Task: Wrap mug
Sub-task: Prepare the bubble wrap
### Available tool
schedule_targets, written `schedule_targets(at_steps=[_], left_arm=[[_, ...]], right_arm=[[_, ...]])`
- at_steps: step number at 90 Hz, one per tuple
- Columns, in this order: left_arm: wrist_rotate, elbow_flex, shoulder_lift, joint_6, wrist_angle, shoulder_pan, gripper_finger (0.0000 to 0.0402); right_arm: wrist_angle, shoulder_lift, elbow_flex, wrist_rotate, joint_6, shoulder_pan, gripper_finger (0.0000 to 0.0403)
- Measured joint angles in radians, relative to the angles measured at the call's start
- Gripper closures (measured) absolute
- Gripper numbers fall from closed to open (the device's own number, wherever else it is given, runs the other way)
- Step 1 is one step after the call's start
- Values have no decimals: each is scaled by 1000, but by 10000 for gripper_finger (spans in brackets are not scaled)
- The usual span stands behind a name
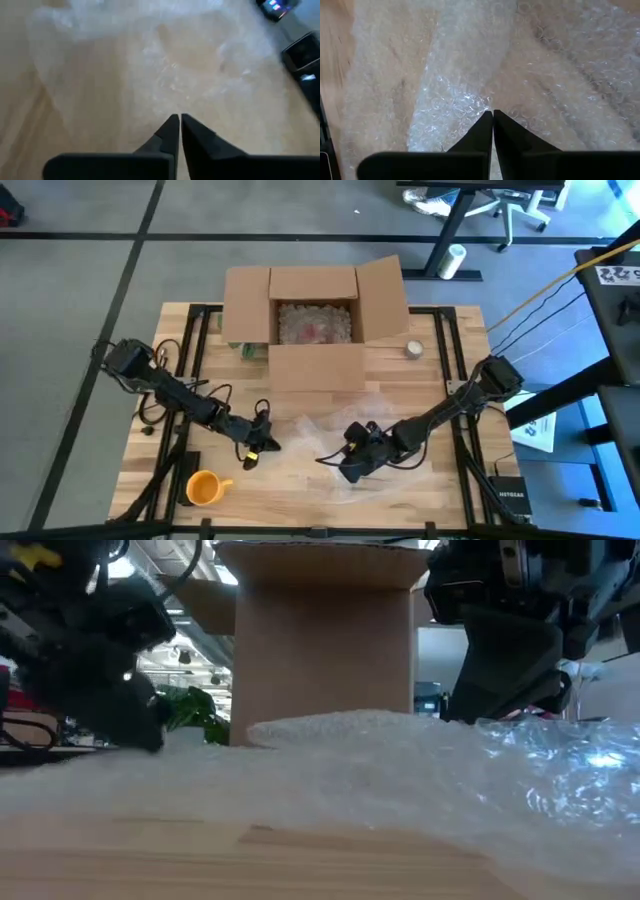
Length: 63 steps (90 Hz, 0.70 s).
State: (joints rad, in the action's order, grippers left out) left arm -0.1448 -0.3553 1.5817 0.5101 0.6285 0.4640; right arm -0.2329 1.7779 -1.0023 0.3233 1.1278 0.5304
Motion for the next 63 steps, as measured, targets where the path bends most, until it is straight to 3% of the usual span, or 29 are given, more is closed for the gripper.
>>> schedule_targets(at_steps=[19, 49, 63], left_arm=[[-13, -4, 60, 92, -28, -2, 401], [-16, -4, 57, 115, -84, -2, 401], [-17, -3, 45, 117, -112, -2, 401]], right_arm=[[-45, 0, 0, -10, 61, 0, 403], [-316, 0, 0, -45, 327, 50, 403], [-351, 0, 0, -33, 394, 88, 403]])
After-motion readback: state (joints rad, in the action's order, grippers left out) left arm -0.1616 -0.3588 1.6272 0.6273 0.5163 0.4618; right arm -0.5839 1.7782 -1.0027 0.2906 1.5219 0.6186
